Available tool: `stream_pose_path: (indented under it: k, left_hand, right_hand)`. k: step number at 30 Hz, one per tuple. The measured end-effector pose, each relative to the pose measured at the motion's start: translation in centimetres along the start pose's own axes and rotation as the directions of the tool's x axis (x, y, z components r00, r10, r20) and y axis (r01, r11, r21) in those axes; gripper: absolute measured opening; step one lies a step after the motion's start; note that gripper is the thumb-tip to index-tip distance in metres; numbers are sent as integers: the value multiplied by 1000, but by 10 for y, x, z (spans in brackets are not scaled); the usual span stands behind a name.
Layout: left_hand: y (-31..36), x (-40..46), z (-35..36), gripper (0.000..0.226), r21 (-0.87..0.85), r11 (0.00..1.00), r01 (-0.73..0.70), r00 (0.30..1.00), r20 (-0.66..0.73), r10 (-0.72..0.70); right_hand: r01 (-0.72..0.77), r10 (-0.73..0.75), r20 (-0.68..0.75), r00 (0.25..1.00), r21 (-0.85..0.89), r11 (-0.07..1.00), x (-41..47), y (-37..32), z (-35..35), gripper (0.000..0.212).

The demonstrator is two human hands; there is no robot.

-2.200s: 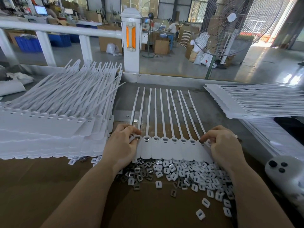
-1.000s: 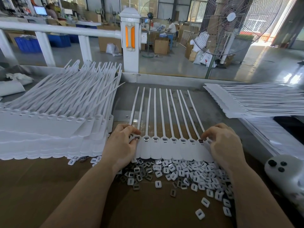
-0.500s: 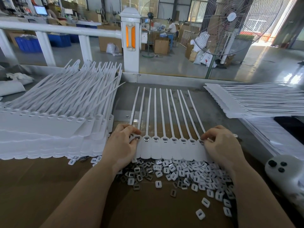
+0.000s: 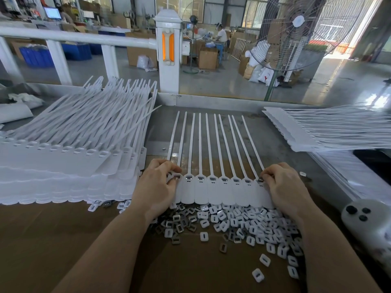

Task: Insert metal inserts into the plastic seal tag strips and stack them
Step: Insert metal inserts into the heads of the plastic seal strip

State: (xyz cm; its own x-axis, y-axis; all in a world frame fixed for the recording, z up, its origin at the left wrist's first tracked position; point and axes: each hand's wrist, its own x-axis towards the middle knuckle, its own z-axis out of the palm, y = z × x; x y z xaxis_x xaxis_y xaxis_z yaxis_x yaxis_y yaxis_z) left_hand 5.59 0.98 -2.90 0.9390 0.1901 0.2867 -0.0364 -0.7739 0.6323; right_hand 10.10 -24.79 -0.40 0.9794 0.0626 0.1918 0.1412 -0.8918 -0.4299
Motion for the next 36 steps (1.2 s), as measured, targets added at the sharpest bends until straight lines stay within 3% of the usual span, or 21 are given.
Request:
stream_pose_path:
  k: [6, 17, 21, 24, 28, 33, 36]
  left_hand:
    - [0, -1, -1, 15, 1, 1000, 6, 1000, 7, -6]
    - [3, -2, -2, 14, -13, 1000, 12, 1000, 3, -12]
    - [3, -1, -2, 14, -22, 1000, 13, 1000, 10, -13]
    - [3, -1, -2, 15, -26, 1000, 10, 1000, 13, -9]
    - [2, -2, -2, 18, -16, 1000, -3, 1000, 6, 3]
    - [3, -1, -2, 16, -21, 1000, -3, 1000, 1, 3]
    - [2, -1, -2, 14, -23, 1000, -2, 1000, -3, 2]
  right_hand:
    - [9, -5, 51, 999, -65, 998, 0, 0, 0, 18]
    - [58, -42, -174, 984, 87, 995, -1, 0, 0, 12]
    - [179, -144, -201, 969, 166, 970, -5, -9, -2, 13]
    - [339, -344, -35, 938, 289, 895, -17, -32, -4, 17]
    - [494, -571, 221, 791, 321, 808, -33, -63, 8, 11]
    - [663, -699, 268, 663, 223, 714, -43, -82, 21, 22]
    - [700, -714, 294, 635, 174, 693, -45, -86, 25, 27]
